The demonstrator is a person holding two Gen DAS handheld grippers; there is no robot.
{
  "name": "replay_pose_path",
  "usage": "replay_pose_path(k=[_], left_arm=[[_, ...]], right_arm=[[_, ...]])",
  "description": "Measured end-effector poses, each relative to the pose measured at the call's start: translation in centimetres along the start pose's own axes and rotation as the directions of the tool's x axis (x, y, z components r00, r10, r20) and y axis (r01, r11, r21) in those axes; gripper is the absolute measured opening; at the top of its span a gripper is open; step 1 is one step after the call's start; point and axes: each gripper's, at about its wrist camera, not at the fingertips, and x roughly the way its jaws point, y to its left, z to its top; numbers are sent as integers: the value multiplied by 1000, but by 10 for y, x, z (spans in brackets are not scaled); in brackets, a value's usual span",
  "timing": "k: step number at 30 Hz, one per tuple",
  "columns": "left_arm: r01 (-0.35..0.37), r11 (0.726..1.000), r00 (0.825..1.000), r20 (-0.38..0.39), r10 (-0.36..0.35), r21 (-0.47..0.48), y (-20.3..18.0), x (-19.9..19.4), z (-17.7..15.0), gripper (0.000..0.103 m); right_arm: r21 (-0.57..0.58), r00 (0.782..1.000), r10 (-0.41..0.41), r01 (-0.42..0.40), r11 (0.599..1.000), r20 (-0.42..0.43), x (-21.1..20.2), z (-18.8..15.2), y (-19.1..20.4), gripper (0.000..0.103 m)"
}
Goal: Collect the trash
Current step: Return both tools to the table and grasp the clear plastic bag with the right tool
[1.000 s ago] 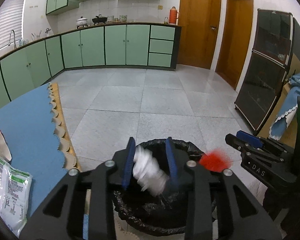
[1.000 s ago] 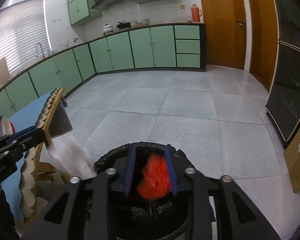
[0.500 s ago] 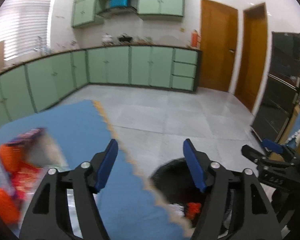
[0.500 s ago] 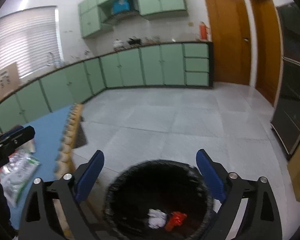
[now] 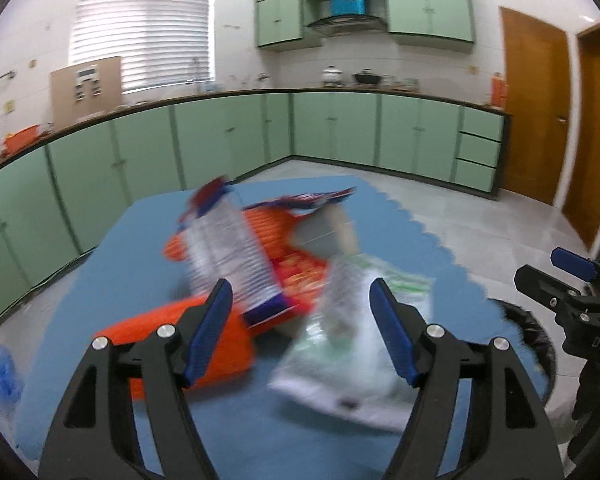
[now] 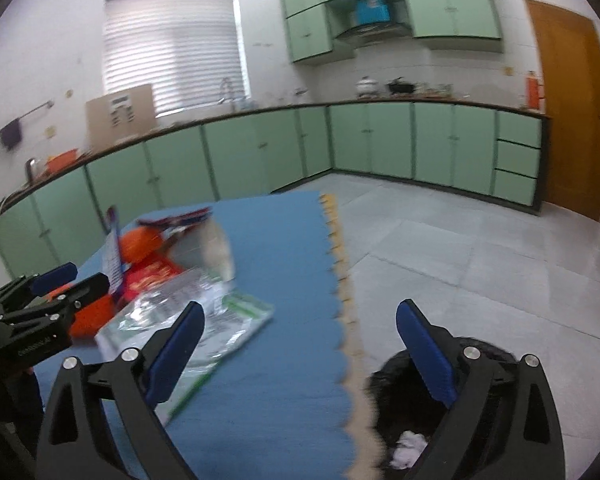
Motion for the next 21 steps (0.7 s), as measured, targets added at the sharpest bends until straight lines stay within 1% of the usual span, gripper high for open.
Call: replay_pose_path(k=[2,4,7,10,15,18,21], left_arm=[[-37,999,999,-2,37,-8,14,-3,-4,69],[-58,998,998,-10,58,-25,26,-4,-7,69],[-90,995,996,-21,89,-52,49,-8,-19,69],[-119,991,993,-24,118,-66,62,-13,-30,69],[-150,985,988,-38,148,-88,80,-17,-36,69],[-172,980,985,-52,167,-101,93,-19,-44,69],[-178,977,983,-67,171,-115,101,-20,-50,69]], right_arm=[[-12,1000,21,-21,1000,-17,5,-4,12,95],[-32,998,47,-48,998,-36,12,-6,26,95],[-67,996,73,-76,995,-42,14,-10,48,95],[-109,994,99,-104,989,-50,19,-13,68,95],[-142,991,119,-127,982,-60,25,-19,98,95],[-151,990,124,-131,980,-61,25,-21,104,95],[-161,990,122,-132,978,-70,26,-25,114,95]])
